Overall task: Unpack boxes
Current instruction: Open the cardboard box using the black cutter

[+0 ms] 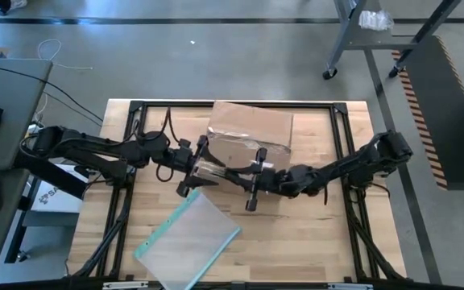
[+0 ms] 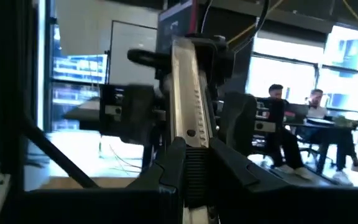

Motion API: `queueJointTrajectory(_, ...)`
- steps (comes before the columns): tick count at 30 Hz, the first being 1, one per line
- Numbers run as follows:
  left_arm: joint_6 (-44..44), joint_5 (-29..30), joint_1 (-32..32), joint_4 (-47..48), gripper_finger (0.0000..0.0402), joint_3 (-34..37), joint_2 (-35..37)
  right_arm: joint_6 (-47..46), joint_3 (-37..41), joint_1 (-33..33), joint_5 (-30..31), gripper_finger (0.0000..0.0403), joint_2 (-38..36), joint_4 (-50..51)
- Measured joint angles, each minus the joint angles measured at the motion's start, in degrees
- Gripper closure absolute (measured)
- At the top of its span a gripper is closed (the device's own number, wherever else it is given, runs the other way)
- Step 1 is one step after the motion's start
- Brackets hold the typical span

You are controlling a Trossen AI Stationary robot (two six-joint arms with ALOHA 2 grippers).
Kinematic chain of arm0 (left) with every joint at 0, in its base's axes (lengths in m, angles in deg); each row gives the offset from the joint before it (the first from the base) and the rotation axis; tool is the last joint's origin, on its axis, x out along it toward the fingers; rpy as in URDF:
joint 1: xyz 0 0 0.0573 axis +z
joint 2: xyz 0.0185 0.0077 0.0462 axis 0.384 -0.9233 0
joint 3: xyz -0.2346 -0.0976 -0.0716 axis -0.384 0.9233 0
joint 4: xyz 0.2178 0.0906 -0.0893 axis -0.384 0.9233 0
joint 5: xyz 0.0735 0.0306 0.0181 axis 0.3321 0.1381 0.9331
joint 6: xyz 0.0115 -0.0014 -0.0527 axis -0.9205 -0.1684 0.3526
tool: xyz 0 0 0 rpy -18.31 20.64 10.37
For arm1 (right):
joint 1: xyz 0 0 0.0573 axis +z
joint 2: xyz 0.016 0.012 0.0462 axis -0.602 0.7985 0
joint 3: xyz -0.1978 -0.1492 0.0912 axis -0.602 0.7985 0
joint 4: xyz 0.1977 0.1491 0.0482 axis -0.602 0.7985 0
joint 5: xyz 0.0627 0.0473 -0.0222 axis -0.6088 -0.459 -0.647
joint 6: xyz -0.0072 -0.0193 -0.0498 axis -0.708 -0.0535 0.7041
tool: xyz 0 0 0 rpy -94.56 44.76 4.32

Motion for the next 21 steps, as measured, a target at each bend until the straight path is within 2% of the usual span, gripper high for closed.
queueJointTrajectory(4,0.2,0.2,-0.5,-0.9,0.0153,0.0,0.1,-0.1,0.0,0.2,1.6,0.0364,-0.2,0.9)
queueJointTrajectory(12,2.5,4.7,-0.6,-3.0,0.0165,0.0,0.1,-0.9,0.0,0.1,3.1,0.0364,-0.1,1.9)
queueJointTrajectory(15,2.5,4.8,-0.5,-2.4,0.0196,0.0,0.1,-1.3,0.0,0.1,3.1,0.0364,-0.1,2.5)
queueJointTrajectory(20,1.9,5.1,-0.4,0.6,0.0287,-0.1,0.2,-2.6,0.1,0.2,2.6,0.0363,-0.1,3.3)
queueJointTrajectory(21,1.8,5.3,-0.4,1.1,0.0293,-0.1,0.2,-2.9,0.1,0.2,2.6,0.0362,-0.1,3.7)
